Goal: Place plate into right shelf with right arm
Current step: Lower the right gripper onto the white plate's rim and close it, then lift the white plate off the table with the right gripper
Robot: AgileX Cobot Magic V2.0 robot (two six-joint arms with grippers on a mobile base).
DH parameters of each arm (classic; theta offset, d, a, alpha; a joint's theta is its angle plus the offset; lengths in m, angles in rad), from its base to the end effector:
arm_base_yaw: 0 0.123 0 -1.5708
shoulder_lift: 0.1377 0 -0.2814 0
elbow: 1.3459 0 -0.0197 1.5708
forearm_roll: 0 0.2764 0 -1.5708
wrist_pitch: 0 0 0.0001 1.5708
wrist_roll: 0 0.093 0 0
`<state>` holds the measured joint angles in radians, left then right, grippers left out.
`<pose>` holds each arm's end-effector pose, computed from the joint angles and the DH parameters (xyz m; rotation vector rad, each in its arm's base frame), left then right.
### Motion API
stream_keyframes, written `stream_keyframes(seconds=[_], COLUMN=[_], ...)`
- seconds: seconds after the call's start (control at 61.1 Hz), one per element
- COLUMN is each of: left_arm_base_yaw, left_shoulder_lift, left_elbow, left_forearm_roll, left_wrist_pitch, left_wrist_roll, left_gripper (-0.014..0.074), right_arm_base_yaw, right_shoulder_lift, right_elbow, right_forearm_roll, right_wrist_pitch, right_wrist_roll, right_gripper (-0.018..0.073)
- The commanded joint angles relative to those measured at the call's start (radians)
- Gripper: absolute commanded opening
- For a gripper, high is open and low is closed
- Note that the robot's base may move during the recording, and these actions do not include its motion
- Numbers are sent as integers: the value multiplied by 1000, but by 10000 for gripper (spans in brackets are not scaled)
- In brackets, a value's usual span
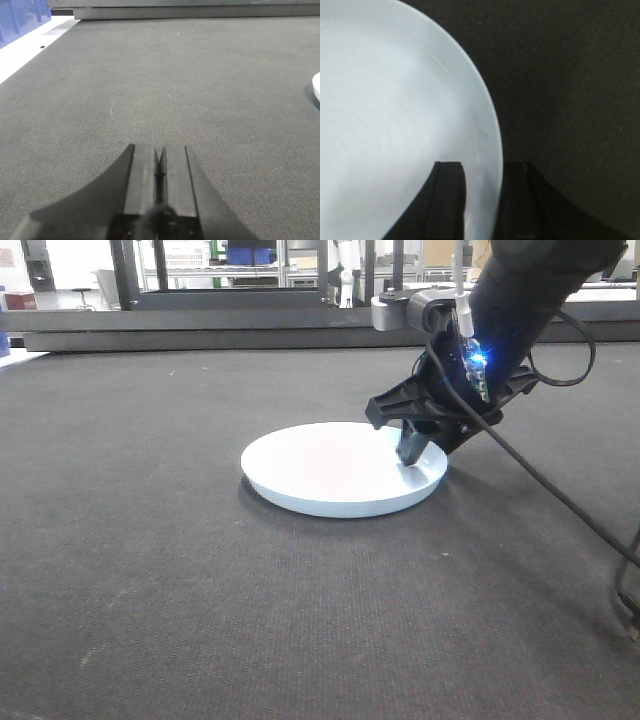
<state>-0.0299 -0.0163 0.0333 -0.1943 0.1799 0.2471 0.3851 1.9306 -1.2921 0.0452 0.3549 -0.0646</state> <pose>0.0873 -0.0058 0.1861 0.0979 1.6743 -0.0094 0.4048 0.1657 0.1691 -0.5091 2.4320 0.1740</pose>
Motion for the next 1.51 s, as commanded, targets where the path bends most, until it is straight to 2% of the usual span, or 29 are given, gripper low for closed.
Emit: stream_keyframes(seconds=[0.0, 0.115, 0.327, 0.524, 0.982, 1.26, 1.489], left_arm_base_yaw=[0, 0, 0, 0, 0, 0, 0], left_shoulder_lift=[-11, -11, -11, -11, -11, -11, -11], left_elbow=[8, 8, 8, 8, 8, 8, 8], left_forearm_roll=[-8, -8, -8, -8, -8, -8, -8], left_wrist_pitch=[-86, -86, -86, -86, -86, -86, -86], left_wrist_roll=[-3, -3, -3, -3, -3, -3, -3], left_gripper=[-47, -47, -47, -47, -47, -47, -47], right_arm_base_yaw=[-9, -9, -9, -27, -169, -171, -169], right_shoulder_lift=[-43, -43, -81, -207, -640, -984, -1275], right_elbow=[-32, -32, -32, -4, 339, 573, 657], right_forearm_roll=[-10, -10, -10, -12, -67, -71, -72], right_wrist_pitch=[-48, -48, -50, -55, -89, -132, -149], right_wrist_roll=[-3, -3, -3, -3, -3, -3, -4], right_gripper=[166, 11, 28, 28, 28, 28, 28])
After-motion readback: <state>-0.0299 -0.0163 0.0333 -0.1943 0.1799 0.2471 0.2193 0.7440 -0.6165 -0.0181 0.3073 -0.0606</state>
